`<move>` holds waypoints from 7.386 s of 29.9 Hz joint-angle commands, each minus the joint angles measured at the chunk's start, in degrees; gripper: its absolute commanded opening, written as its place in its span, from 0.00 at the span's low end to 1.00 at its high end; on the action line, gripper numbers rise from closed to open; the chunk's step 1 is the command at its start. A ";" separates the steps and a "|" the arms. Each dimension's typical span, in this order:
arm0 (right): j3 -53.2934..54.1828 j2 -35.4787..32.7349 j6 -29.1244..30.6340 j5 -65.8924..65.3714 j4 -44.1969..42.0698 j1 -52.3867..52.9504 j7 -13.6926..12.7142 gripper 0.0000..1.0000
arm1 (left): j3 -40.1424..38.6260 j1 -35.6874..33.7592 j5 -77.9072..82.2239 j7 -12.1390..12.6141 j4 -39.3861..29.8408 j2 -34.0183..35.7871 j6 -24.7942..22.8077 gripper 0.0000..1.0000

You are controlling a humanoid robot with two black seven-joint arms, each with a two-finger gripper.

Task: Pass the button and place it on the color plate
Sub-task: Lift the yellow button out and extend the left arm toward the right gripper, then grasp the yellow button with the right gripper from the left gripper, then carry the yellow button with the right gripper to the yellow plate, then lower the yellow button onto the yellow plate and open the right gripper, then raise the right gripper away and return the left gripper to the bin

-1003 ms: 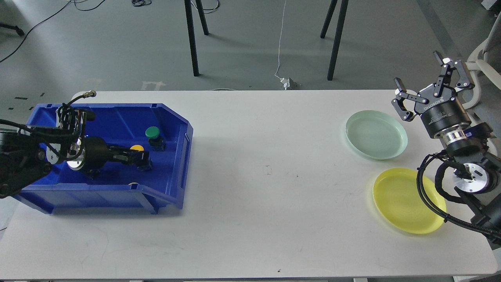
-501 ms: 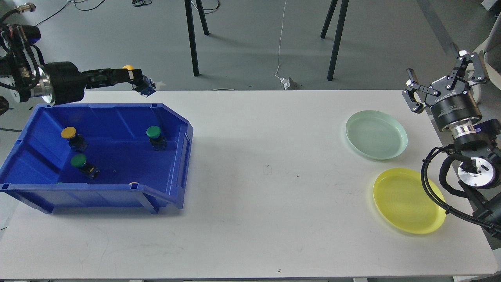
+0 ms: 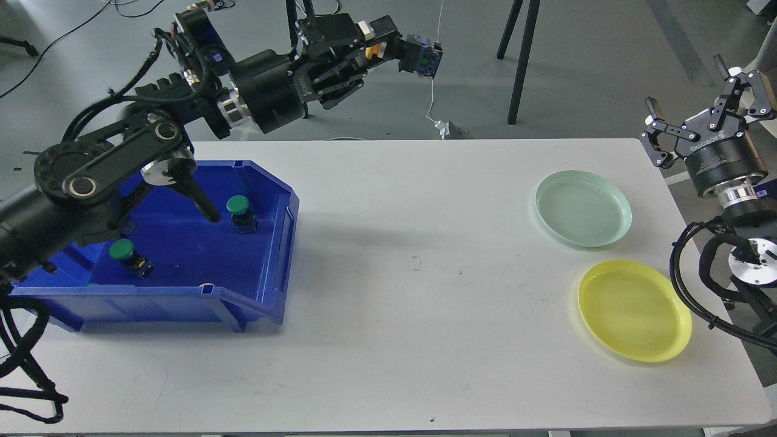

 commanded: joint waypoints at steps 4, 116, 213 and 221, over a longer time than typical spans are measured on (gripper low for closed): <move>-7.36 -0.42 0.00 -8.49 7.34 3.00 0.00 0.99 | 5.52 0.95 6.31 -0.01 4.27 -7.56 7.55 0.13; 3.88 -12.91 -8.84 -21.86 19.76 -32.06 0.00 0.00 | 2.01 4.47 4.83 -0.01 4.01 -8.54 9.24 0.91; 1.50 -9.21 -8.84 -18.43 21.59 -36.48 0.00 0.63 | 2.01 4.47 -1.40 -0.01 4.27 -8.27 9.06 0.93; 8.79 -6.85 -8.75 -15.98 28.89 -30.85 0.00 0.74 | -8.52 9.20 -4.13 -0.01 -1.23 1.81 4.95 0.94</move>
